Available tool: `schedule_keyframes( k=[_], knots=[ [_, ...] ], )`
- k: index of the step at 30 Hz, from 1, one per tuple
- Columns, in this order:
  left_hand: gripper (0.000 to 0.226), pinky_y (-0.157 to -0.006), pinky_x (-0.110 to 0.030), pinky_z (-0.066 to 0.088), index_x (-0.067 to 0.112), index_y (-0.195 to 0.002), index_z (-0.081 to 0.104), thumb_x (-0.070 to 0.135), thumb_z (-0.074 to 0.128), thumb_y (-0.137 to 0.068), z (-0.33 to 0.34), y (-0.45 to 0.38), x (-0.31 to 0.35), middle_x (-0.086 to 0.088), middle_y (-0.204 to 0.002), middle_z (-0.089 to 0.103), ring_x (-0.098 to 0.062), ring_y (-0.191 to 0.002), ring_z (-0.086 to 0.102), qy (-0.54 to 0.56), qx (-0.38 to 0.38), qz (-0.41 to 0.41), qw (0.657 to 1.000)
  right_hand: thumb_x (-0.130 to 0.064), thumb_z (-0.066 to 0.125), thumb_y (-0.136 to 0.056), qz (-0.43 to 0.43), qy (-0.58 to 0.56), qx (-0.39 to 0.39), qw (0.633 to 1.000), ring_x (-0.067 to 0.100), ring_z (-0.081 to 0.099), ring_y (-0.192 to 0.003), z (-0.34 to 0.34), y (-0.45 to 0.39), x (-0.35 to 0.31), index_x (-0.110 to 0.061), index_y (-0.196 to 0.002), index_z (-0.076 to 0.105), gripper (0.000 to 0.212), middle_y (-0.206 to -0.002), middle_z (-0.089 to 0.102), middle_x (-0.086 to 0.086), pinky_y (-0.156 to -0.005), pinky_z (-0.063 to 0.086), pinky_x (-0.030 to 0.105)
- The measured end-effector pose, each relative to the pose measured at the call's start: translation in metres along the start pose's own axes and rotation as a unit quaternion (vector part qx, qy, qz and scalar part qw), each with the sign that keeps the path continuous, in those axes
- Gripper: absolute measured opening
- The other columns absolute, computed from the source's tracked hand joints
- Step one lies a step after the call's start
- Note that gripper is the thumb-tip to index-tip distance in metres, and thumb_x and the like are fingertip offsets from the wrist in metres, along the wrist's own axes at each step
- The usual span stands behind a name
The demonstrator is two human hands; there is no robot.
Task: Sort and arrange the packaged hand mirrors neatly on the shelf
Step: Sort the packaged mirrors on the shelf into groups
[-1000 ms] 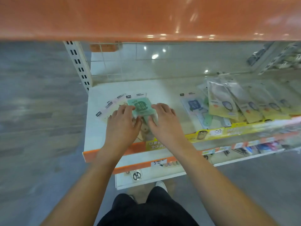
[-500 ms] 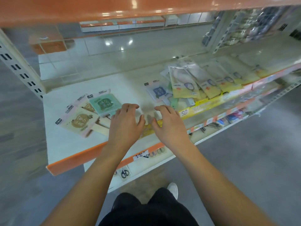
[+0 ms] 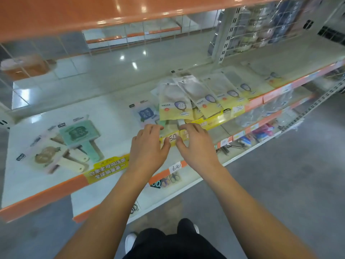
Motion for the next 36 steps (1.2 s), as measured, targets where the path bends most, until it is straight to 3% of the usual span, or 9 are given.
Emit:
schedule_keyframes(
  k=[17, 31, 36],
  knots=[
    [0.037, -0.081, -0.044, 0.05, 0.013, -0.121, 0.059, 0.033, 0.056, -0.09, 0.046, -0.01, 0.104, -0.004, -0.115, 0.059, -0.026, -0.103, 0.056, -0.034, 0.037, -0.001, 0.999, -0.032, 0.057, -0.092, -0.013, -0.036, -0.015, 0.999, 0.03, 0.048, -0.117, -0.051, -0.015, 0.101, -0.018, -0.129, 0.056, 0.039, -0.13, 0.055, 0.004, -0.094, 0.045, 0.045],
    [0.036, -0.084, -0.04, 0.041, 0.017, -0.122, 0.055, 0.033, 0.055, -0.091, 0.041, -0.024, 0.075, -0.002, -0.122, 0.055, -0.027, -0.108, 0.054, -0.024, 0.04, -0.049, 0.998, -0.031, 0.056, -0.091, -0.036, -0.034, -0.032, 0.998, 0.031, 0.052, -0.115, -0.034, -0.036, 0.089, -0.016, -0.128, 0.056, 0.04, -0.127, 0.056, 0.004, -0.092, 0.046, 0.047],
    [0.034, -0.087, -0.043, 0.046, 0.017, -0.12, 0.055, 0.032, 0.056, -0.09, 0.034, -0.044, 0.048, -0.004, -0.121, 0.056, -0.027, -0.108, 0.055, -0.009, 0.039, -0.063, 0.997, -0.03, 0.058, -0.09, -0.04, -0.023, -0.043, 0.998, 0.032, 0.049, -0.117, -0.019, -0.059, 0.071, -0.015, -0.127, 0.056, 0.04, -0.128, 0.054, 0.006, -0.094, 0.045, 0.046]
  ],
)
Point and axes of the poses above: each hand's wrist, its own y-axis away from the middle knuckle, its own z-axis out of the palm, x = y × z, the point moved 9 cm from there along -y, towards the middle knuckle
